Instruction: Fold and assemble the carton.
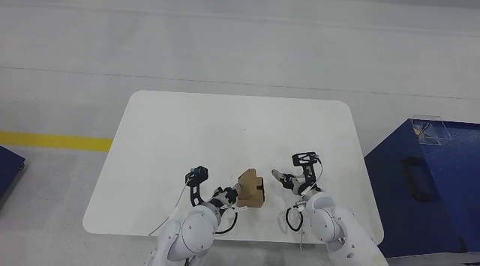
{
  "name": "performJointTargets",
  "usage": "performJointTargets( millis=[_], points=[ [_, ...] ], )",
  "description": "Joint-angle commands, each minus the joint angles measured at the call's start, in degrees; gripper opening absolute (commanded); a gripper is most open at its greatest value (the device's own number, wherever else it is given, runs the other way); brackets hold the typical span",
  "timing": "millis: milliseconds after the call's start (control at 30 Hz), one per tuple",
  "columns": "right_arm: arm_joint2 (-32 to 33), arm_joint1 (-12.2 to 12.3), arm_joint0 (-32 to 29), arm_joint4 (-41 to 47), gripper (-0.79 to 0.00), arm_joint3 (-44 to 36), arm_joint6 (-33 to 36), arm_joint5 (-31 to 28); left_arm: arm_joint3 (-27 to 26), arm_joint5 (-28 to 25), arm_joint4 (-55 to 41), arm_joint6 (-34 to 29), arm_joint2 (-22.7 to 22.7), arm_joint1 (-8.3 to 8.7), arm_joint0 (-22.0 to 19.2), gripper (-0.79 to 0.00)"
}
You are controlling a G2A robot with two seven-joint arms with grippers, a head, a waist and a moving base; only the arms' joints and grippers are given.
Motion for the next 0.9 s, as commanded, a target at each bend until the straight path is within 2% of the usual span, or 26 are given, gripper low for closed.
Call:
performJointTargets(
  millis=[0,33,67,133,233,400,533,767,867],
  points=[
    [-0.64,-0.03,-0.14,-1.34,0.0,-0.12,0.26,0.19,-0.21,-0.05,0.16,0.04,0.36,0.12,0.5,-0.32],
    [-0.96,-0.07,-0.09,-1.68,0.0,0.02,0.55,0.34,-0.33,-0.07,0.28,-0.04,0.44,0.19,0.62,-0.249],
    [-1.28,-0.12,0.1,-2.07,0.0,0.21,0.92,0.53,-0.43,0.22,0.42,0.04,0.41,0.25,0.73,-0.215],
    [-2.02,-0.26,0.49,-2.57,0.0,0.57,1.23,1.02,-0.55,0.41,0.29,-0.07,0.55,0.34,0.93,-0.222],
    [-3.3,-0.5,1.22,-3.35,0.0,1.2,1.77,1.36,-1.17,0.04,-0.01,0.24,0.59,0.51,1.51,-0.154],
    [-4.89,-0.84,1.97,-3.98,0.0,1.54,2.04,1.52,-2.46,-0.63,-0.97,-0.14,0.68,0.82,2.6,-0.12],
    [-5.48,-0.99,2.38,-4.16,0.0,1.6,2.32,1.11,-1.84,-0.43,-1.37,-0.31,1.08,0.94,1.95,-0.123],
    [-5.45,-1.09,2.9,-3.51,0.0,2.0,2.84,-0.31,2.66,0.28,-3.15,-0.15,2.56,0.73,-1.69,-0.191],
    [-4.91,-1.17,3.3,-2.84,0.0,2.29,2.83,0.7,4.31,1.0,-3.96,0.27,3.21,0.61,-2.88,-0.191]
  ],
)
